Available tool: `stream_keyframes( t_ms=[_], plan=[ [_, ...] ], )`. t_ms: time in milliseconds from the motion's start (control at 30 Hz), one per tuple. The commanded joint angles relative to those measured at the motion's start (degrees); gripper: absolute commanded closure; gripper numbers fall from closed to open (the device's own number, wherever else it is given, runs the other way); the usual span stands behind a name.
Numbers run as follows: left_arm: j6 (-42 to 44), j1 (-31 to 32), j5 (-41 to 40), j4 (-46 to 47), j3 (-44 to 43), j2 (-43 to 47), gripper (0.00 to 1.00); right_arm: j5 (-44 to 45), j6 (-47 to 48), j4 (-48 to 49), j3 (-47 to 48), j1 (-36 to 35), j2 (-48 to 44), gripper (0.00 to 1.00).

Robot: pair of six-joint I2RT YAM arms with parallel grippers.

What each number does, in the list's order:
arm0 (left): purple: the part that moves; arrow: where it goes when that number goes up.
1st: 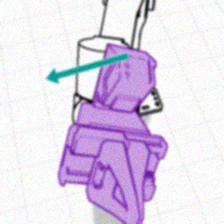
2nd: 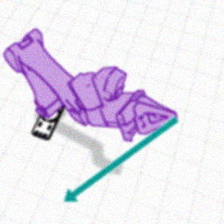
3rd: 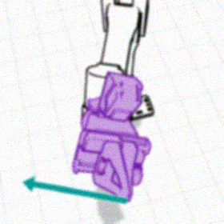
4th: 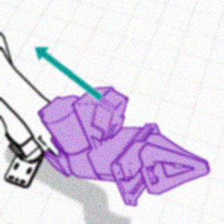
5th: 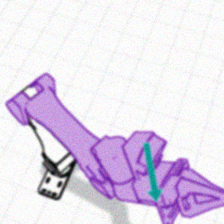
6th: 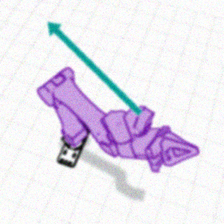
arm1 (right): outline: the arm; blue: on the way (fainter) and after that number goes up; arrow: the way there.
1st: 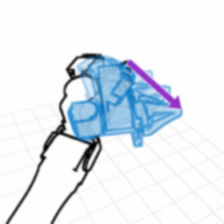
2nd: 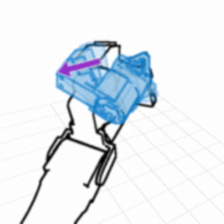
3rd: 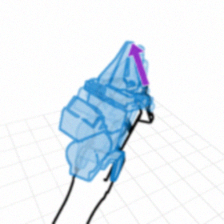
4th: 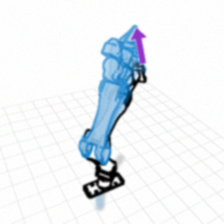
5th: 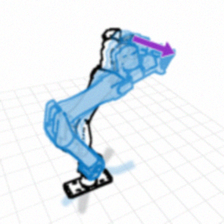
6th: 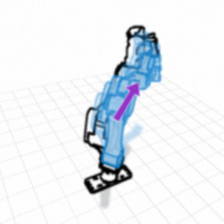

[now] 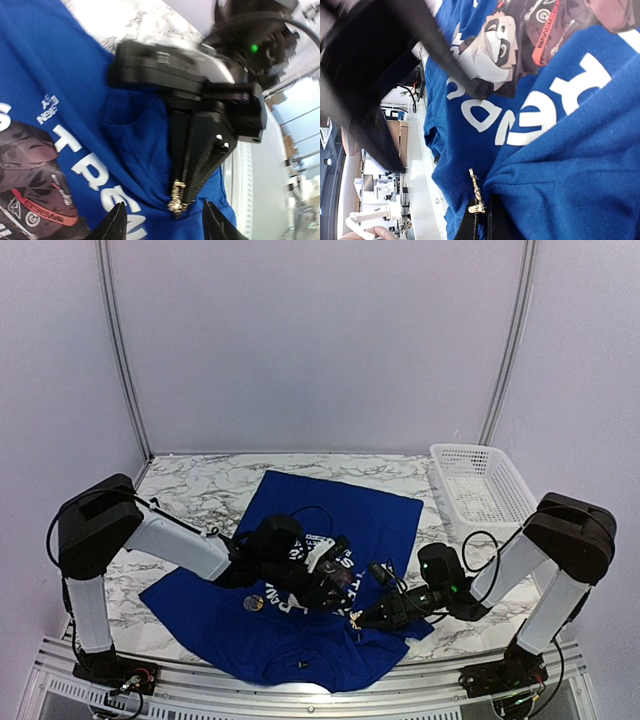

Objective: Pin the brooch onto the clothing
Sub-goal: Position the brooch on the flattened clothing.

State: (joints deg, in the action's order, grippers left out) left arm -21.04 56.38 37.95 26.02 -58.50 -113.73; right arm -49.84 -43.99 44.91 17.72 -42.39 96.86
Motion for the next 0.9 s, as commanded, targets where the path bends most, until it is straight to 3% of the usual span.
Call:
stream_keyframes(
  t_ms=[0,33,167,200,467,667,867],
  plan=[
    [6.9,5.5,-11.6,1.5,3.6,4.3,0.45,-2.6,-0.8,-1.5,1.9,0.4,-0.7,1.0],
    [6.7,6.1,-12.6,1.5,3.8,4.0,0.42,-2.7,-0.8,-1.7,2.2,0.4,-1.0,1.0],
    [5.2,6.4,-12.7,2.7,4.8,2.0,0.04,-3.1,-0.7,-2.4,2.5,0.4,-1.9,1.0],
    [5.4,6.4,-12.4,3.4,5.4,2.3,0.01,-2.7,-0.8,-2.4,2.5,0.3,-1.9,1.0],
    [10.6,6.4,-10.7,6.8,9.7,4.6,0.02,0.1,-3.8,3.5,2.1,0.2,-0.6,1.0],
    [6.2,6.2,-7.2,12.9,10.4,2.0,0.15,-1.0,-3.6,3.4,2.0,0.3,-0.9,1.0],
    [4.6,6.2,-2.9,13.2,7.5,-0.2,0.29,-1.3,-3.3,3.6,2.6,0.2,-0.5,1.0]
  ],
)
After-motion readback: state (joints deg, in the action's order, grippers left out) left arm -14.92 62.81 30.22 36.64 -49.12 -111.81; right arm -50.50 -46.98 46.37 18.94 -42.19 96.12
